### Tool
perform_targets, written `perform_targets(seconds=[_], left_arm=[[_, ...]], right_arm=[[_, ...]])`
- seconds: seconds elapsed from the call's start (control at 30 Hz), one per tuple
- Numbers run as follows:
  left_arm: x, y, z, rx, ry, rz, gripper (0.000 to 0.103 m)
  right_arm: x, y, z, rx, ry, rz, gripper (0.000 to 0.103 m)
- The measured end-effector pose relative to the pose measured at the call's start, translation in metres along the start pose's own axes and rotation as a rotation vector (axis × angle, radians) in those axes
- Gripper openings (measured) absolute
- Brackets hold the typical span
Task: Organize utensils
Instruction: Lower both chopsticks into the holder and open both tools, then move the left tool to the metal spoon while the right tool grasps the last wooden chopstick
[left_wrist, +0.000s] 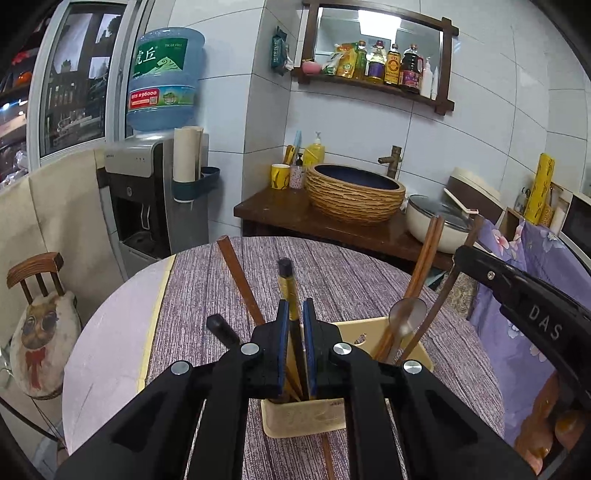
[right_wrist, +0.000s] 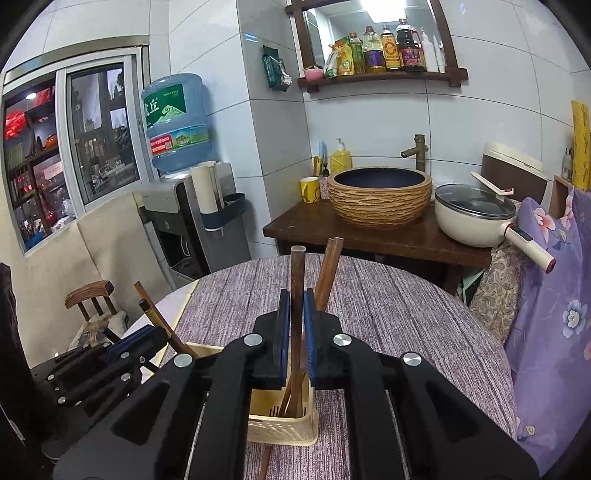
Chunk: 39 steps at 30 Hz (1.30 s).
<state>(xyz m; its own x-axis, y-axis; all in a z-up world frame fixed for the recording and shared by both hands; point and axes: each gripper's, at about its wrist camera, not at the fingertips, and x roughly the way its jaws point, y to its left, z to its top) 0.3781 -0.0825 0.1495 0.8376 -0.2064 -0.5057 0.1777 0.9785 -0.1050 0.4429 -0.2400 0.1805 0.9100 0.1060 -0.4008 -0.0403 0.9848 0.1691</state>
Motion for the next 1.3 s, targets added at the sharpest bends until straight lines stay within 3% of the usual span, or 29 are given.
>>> perform_targets(seconds=[0.07,0.13,0.23,0.27,0.4,0.63,0.8,0.93,1.07,1.3], left_arm=[[-0.005,-0.001,-0.004,0.014,-0.014,-0.004,0.026],[-0.010,-0.001,-0.008,0.022,-0.028,-0.010,0.043],[-0.020,-0.002,-0.015,0.036,-0.046,-0.023,0.048],[-0.024,-0.003,-0.017,0.044,-0.052,-0.024,0.054],[-0.041,-0.005,-0.028,0.064,-0.082,-0.046,0.062],[-0.068,-0.005,-0.056,0.097,-0.123,-0.059,0.083],[-0.066,0.009,-0.092,0.106,-0.059,-0.029,0.083],[-0.056,0.028,-0.127,0.099,0.064,-0.023,0.081],[-0.047,0.033,-0.157,0.100,0.185,-0.042,0.061],[-0.044,0.010,-0.192,0.164,0.283,-0.099,0.049]], right_arm=[[-0.003,0.000,-0.001,-0.003,-0.008,0.004,0.018],[-0.008,-0.001,-0.004,-0.007,-0.023,0.007,0.064],[-0.021,0.000,-0.011,-0.016,-0.071,-0.002,0.070],[-0.024,0.001,-0.015,-0.027,-0.070,-0.001,0.071],[-0.037,0.002,-0.028,-0.022,-0.082,-0.010,0.084],[-0.061,-0.001,-0.051,0.004,-0.114,-0.063,0.095],[-0.065,-0.002,-0.083,-0.044,-0.050,-0.118,0.095],[-0.068,-0.008,-0.120,-0.067,0.001,-0.165,0.095],[-0.067,-0.013,-0.156,-0.059,0.076,-0.168,0.095],[-0.075,-0.006,-0.197,-0.072,0.117,-0.178,0.095]])
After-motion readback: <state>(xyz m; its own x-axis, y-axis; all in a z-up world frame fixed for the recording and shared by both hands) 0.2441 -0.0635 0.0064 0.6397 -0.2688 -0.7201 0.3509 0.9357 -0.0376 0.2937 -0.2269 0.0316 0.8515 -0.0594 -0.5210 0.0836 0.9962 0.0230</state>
